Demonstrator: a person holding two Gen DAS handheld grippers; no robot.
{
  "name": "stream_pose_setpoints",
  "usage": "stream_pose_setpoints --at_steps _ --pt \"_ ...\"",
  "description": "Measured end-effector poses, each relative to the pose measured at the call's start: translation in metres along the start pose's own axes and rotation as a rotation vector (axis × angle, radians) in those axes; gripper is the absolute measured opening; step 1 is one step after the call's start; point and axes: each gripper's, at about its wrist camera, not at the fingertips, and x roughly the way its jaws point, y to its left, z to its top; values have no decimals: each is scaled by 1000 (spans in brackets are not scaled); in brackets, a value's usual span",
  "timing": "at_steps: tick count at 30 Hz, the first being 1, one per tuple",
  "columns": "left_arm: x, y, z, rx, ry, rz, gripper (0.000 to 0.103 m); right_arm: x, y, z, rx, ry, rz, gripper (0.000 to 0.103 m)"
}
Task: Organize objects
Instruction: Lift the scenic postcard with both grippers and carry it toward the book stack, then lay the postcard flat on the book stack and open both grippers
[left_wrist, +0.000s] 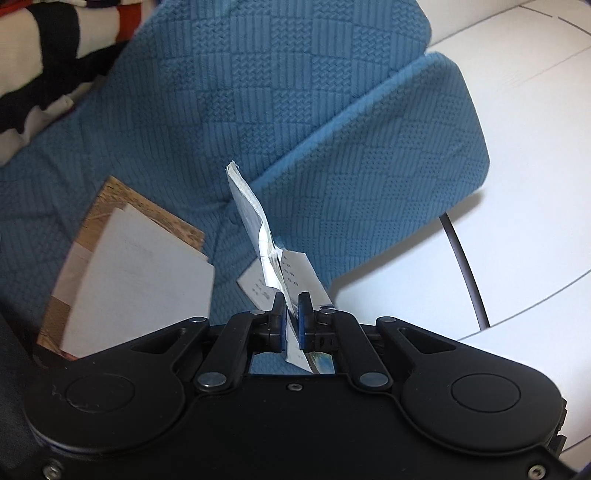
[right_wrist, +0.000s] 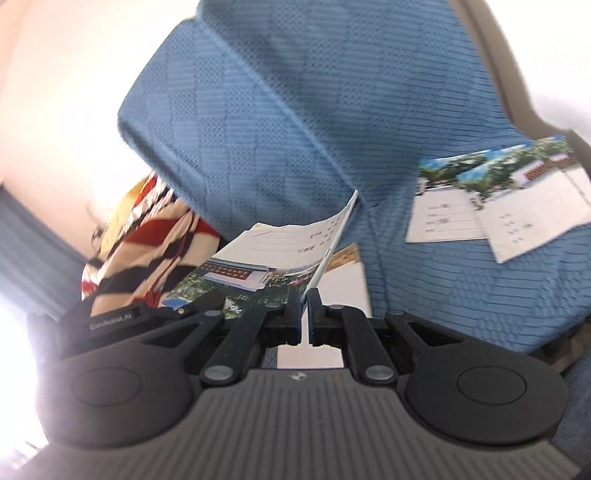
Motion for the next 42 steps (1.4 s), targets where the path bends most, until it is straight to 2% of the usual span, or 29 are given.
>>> stream_pose_setpoints --at_steps 8,14,21,34,42 --pt "-2 47 6 -61 -21 48 5 45 20 -9 -39 80 -3 6" --pt "11 82 2 -104 7 56 5 78 27 -18 -71 134 -68 6" --pt "25 114 4 -136 35 71 6 104 30 -26 -107 151 -125 6" --pt "42 148 -15 -155 145 177 6 128 14 -61 -92 235 -214 6" --pt "58 146 -25 -133 188 196 6 123 11 -67 -129 226 -247 5"
